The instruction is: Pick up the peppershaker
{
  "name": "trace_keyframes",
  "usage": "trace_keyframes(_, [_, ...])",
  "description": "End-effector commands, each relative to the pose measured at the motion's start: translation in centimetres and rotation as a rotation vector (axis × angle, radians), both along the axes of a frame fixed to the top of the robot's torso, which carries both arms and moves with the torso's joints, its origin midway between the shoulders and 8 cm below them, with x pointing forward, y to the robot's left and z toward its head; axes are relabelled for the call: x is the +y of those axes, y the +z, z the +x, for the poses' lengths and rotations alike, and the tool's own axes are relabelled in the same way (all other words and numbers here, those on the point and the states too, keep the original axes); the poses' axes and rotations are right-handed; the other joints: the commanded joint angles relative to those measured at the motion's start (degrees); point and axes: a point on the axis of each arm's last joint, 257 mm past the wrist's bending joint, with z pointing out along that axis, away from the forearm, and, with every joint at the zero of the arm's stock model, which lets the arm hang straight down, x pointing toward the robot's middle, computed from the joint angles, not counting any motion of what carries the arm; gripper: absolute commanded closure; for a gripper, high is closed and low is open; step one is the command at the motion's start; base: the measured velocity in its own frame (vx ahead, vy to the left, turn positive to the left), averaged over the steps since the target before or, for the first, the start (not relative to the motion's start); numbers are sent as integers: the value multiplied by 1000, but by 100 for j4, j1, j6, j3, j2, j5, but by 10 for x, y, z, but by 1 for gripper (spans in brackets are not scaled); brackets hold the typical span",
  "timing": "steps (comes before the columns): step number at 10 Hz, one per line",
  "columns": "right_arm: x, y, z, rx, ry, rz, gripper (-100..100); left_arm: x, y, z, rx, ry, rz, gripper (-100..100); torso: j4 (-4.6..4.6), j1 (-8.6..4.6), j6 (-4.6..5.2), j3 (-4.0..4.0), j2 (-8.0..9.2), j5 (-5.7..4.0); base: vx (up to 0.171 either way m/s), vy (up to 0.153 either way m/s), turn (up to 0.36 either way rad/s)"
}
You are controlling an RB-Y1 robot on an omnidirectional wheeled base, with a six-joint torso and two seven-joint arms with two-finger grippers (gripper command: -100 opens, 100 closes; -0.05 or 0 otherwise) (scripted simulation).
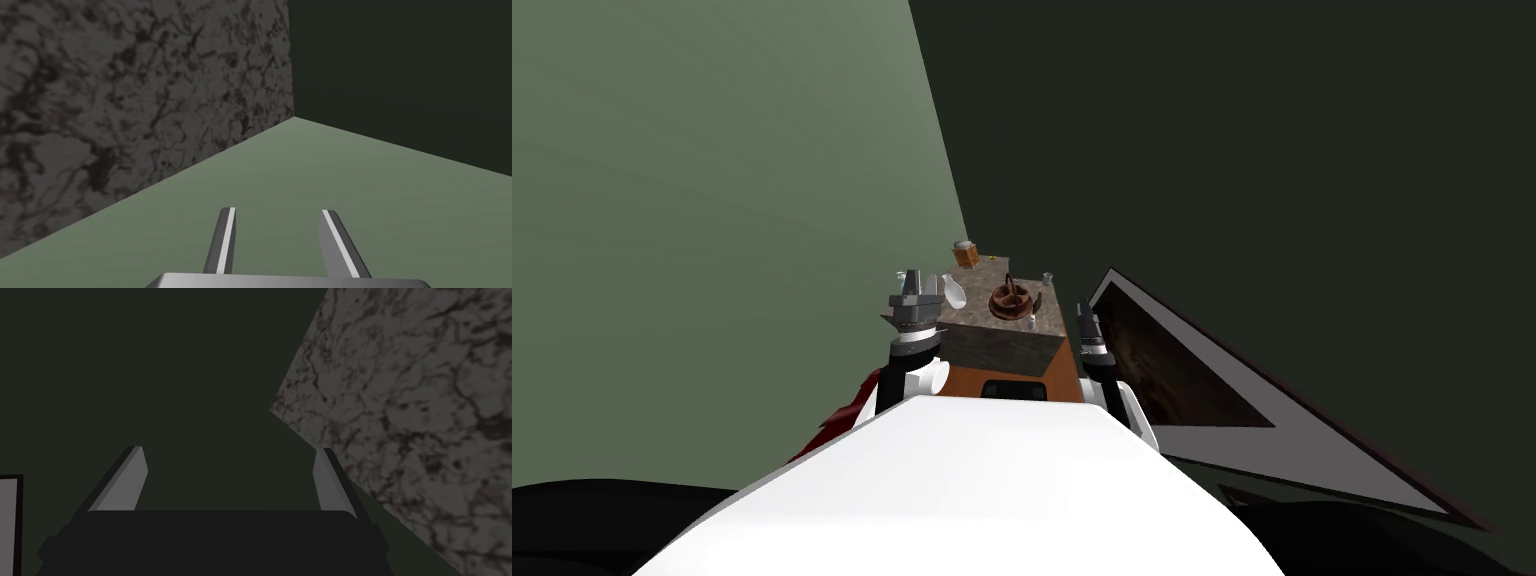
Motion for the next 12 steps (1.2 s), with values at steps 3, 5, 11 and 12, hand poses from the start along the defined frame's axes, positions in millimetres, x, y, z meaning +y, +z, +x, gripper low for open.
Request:
trace_keyframes(3, [-2,-33,6,62,-55,-201,-100,0,0,0,0,0,0,0,0,2,-1,0,0,1,-1,97,-122])
trace_keyframes(5, [-5,-53,8,97,-88,-303,-100,0,0,0,0,0,0,0,0,1,0,0,0,1,-4,99,-120])
trace_keyframes(11, [-18,-107,12,195,-181,-560,-100,0,0,0,0,0,0,0,0,3,-2,0,1,1,-2,97,-94])
trace_keyframes(12, [-21,-115,12,210,-195,-594,-100,0,0,0,0,0,0,0,1,4,-2,0,0,2,0,87,-59])
